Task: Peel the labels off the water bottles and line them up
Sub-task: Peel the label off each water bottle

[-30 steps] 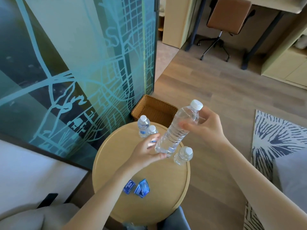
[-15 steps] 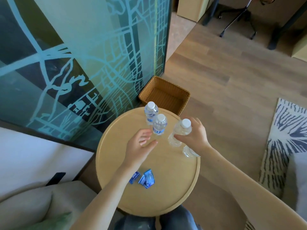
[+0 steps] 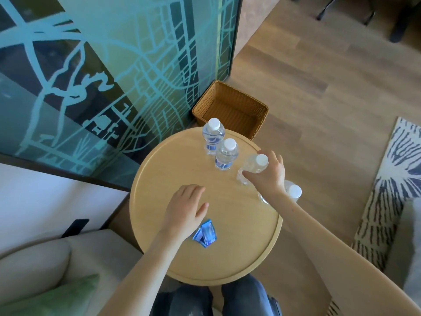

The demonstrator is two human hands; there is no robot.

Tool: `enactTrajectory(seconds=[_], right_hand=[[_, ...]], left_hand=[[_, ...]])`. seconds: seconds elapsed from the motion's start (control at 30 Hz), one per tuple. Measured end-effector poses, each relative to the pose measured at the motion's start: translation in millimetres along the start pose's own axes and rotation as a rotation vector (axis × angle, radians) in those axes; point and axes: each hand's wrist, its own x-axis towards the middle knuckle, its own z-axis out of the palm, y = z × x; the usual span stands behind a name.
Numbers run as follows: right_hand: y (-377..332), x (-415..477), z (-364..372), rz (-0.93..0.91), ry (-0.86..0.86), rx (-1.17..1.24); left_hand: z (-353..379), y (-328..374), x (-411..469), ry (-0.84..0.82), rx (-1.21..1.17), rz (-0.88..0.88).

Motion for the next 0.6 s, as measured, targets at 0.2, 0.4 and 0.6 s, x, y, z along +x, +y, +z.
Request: enactTrajectory(seconds=[0.2, 0.4, 0.6], right_hand=[[1, -3, 15, -0.024, 0.055, 0.026], [1, -11, 16, -0.062, 0.072, 0.036], [-39, -15, -5, -0.25, 0.133, 0.026]], left_hand=[[50, -22, -20, -0.052, 0.158, 0.088], [84, -41, -42, -0.144, 0.18, 0.014], [81, -44, -47, -0.126, 0.163, 0.012]])
